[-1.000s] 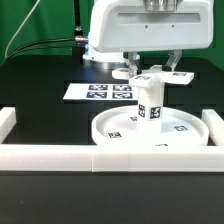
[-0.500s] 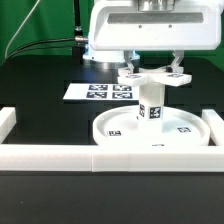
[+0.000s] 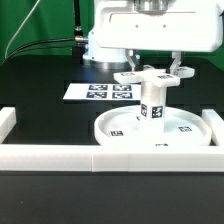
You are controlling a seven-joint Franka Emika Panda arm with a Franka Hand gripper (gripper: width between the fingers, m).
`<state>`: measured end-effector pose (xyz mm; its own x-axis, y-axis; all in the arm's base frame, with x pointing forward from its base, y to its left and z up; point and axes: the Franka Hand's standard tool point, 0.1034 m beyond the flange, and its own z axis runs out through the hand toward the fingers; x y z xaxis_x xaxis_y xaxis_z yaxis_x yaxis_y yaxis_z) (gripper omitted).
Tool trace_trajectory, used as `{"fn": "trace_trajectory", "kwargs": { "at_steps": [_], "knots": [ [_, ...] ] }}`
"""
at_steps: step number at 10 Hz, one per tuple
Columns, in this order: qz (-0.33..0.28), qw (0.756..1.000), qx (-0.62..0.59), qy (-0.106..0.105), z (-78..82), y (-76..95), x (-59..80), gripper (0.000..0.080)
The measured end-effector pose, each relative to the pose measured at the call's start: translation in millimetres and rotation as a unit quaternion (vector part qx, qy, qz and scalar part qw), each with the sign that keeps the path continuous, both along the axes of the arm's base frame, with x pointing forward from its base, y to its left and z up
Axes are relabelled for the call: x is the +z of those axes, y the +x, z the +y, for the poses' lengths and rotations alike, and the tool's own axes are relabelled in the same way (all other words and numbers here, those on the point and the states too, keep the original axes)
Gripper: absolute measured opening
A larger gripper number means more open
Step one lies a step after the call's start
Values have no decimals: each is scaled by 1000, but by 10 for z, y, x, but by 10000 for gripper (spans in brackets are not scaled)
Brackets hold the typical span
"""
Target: Assemble round table
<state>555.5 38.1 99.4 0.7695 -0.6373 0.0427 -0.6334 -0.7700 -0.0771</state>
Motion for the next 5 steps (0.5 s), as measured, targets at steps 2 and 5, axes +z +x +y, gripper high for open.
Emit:
{"fn": "trace_trajectory", "kwargs": {
  "at_steps": [2,5],
  "knots": [
    [1,999,-51,9,-3,9,7,442],
    [3,991,-131,20,0,15,11,443]
  ]
}}
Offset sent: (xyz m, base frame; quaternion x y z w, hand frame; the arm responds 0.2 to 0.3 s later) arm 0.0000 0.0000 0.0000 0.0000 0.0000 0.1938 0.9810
